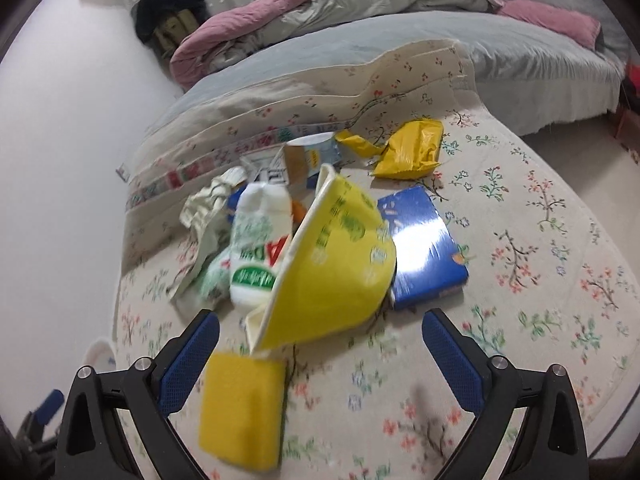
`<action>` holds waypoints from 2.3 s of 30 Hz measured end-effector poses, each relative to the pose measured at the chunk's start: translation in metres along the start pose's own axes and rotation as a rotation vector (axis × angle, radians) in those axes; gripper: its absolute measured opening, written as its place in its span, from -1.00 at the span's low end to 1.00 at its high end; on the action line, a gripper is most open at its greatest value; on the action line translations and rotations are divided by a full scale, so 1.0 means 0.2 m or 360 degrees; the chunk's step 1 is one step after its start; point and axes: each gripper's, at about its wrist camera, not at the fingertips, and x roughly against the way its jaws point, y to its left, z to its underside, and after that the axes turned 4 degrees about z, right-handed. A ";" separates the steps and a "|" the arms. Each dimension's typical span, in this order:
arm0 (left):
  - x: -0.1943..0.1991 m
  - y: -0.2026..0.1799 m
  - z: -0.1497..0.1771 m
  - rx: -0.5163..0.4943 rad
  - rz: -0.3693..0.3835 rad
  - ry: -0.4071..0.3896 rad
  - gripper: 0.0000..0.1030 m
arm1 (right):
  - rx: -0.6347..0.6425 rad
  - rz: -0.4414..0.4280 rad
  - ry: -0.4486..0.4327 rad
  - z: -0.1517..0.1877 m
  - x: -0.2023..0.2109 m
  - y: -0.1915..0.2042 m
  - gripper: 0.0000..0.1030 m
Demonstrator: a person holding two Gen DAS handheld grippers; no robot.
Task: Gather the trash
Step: 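Grasp the yellow paper bowl rim with the right gripper, then grasp the crumpled white paper with the left gripper while the right gripper holds the bowl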
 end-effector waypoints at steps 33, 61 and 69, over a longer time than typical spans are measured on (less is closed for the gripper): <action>-0.43 -0.48 -0.31 -0.0475 0.0215 -0.0027 0.64 | -0.0112 -0.0083 -0.0087 -0.04 -0.02 -0.21 -0.02; -0.25 -0.35 -0.28 -0.0340 0.0341 -0.0071 -0.81 | -0.0106 -0.0075 -0.0144 0.05 0.13 -0.25 -0.01; -0.14 -0.20 -0.22 -0.0207 0.0375 -0.0103 -0.83 | -0.0053 -0.0103 -0.0171 0.08 0.18 -0.18 -0.01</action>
